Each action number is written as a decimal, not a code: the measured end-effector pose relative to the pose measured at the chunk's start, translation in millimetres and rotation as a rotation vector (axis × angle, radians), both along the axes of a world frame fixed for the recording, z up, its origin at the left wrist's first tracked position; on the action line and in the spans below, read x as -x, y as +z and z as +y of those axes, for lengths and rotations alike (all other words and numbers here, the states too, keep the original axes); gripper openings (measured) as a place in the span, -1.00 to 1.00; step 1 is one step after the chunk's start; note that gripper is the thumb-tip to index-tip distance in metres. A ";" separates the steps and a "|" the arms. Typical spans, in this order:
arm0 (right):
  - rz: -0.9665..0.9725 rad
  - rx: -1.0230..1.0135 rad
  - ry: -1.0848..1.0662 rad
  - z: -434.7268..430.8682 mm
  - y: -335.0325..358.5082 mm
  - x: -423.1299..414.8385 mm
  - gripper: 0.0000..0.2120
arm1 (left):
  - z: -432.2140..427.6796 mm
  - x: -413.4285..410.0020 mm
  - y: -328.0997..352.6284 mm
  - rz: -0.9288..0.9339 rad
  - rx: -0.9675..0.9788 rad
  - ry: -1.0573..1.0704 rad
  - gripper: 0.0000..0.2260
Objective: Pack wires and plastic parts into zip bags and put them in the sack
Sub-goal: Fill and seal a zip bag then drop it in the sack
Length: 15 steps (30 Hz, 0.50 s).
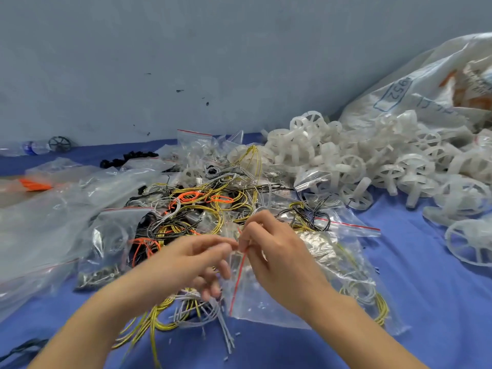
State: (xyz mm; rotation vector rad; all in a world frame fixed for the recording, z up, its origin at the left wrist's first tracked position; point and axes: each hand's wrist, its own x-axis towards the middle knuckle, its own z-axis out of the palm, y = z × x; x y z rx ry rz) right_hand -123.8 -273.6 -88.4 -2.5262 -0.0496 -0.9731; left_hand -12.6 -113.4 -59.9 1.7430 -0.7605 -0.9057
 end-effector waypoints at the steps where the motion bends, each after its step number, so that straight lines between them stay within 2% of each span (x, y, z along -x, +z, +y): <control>1: 0.016 0.016 0.002 1.8 -2.4 -0.9 -0.83 | 8.9 -7.5 1.4 -0.050 0.005 0.059 -0.78; 4: 0.101 0.071 0.034 4.4 -9.1 -1.3 -0.80 | 39.1 -35.2 1.6 -0.289 -0.065 0.270 -0.88; 8: 0.166 0.157 0.059 3.5 -16.8 -1.0 -0.81 | 61.2 -63.8 -18.2 -0.702 -0.290 0.365 -0.88; 12: 0.189 0.247 0.045 3.0 -19.6 -2.7 -0.82 | 73.7 -76.4 -26.3 -0.815 -0.387 0.366 -0.85; 15: 0.198 0.309 0.040 3.2 -21.2 -1.8 -0.80 | 75.2 -79.4 -27.6 -0.948 -0.486 0.383 -0.92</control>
